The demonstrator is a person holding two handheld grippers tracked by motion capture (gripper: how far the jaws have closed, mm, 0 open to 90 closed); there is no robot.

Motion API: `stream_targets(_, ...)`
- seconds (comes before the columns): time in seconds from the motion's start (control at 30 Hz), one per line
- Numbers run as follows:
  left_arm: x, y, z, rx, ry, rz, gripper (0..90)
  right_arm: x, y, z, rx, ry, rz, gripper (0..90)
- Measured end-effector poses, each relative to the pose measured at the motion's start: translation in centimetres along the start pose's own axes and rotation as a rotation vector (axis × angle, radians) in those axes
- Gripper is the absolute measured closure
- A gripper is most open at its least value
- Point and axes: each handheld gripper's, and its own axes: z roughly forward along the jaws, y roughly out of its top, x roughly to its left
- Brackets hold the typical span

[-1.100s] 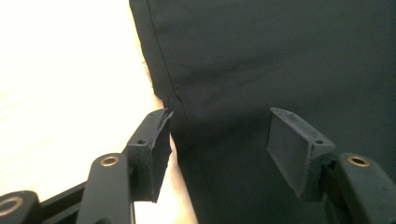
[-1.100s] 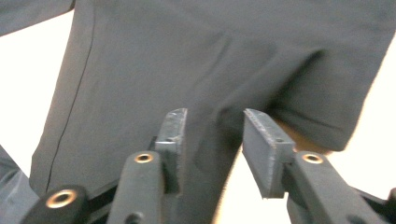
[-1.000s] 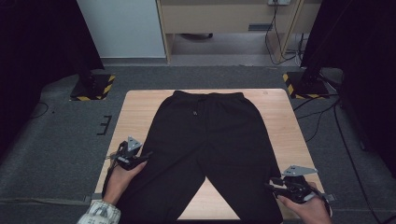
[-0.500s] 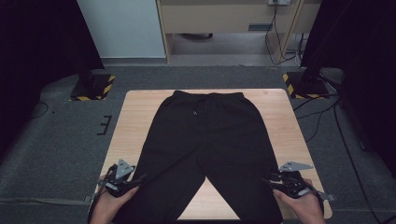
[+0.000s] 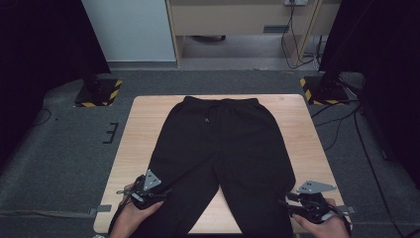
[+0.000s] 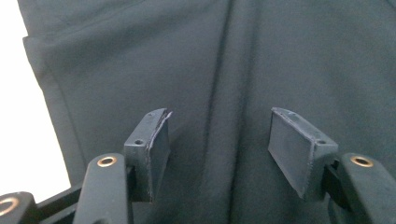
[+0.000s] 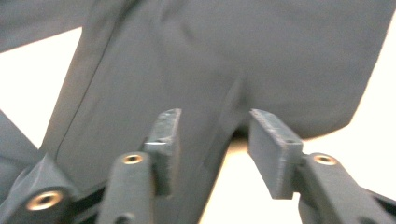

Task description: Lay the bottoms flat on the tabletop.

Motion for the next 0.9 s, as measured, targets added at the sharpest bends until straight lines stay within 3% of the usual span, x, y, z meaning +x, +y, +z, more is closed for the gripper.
stream_targets(0.1, -0.1, -0.2, -0.2, 0.0, -0.025, -0.023, 39.1, -0.8, 1.4, 0.1, -0.053, -0.043, -0.012, 43.9)
stream_targets(0.23, -0.8, -0.5, -0.6, 0.01, -0.08, -0.024, 42.1, -2.1, 3.6, 3.4, -0.065, -0.063, -0.01, 40.1)
stream_targets(0.27, -0.9, -0.6, -0.7, 0.013, -0.088, -0.018, 42.0, -2.7, 4.3, 5.5, -0.047, -0.069, -0.009, 39.5)
stream_targets(0.3, -1.2, -0.6, -0.8, 0.017, -0.099, -0.007, 42.0, -2.7, 4.3, 5.5, -0.047, -0.069, -0.009, 39.5)
stream_targets(0.37, -1.5, -0.5, -0.8, 0.021, -0.115, 0.006, 40.9, -3.1, 4.6, 7.4, -0.025, -0.085, 0.002, 38.5)
stream_targets(0.47, -1.8, -0.4, -0.6, 0.02, -0.129, 0.02, 36.7, -3.1, 4.3, 8.7, -0.023, -0.118, -0.011, 37.0)
stream_targets(0.53, -1.8, -0.2, -0.5, 0.023, -0.122, 0.016, 36.0, -3.1, 3.8, 9.2, -0.014, -0.137, -0.009, 33.9)
stream_targets(0.6, -1.6, 0.2, -0.4, 0.02, -0.088, 0.012, 34.6, -3.0, 3.3, 9.5, 0.005, -0.143, -0.015, 30.4)
stream_targets(0.63, -1.6, 0.7, -0.5, -0.012, -0.066, 0.007, 34.7, -3.0, 3.1, 9.5, 0.017, -0.146, -0.022, 30.1)
stream_targets(0.73, -2.0, 2.5, -0.5, -0.086, -0.054, -0.011, 34.9, -2.9, 2.5, 9.2, -0.004, -0.145, -0.024, 27.6)
stream_targets(0.83, -2.7, 5.0, 0.3, -0.126, -0.049, -0.003, 35.6, -2.7, 1.8, 8.9, -0.02, -0.124, -0.019, 22.4)
stream_targets(0.9, -3.3, 6.9, 1.4, -0.139, -0.07, 0.002, 36.4, -2.5, 1.3, 8.6, -0.018, -0.108, -0.032, 20.6)
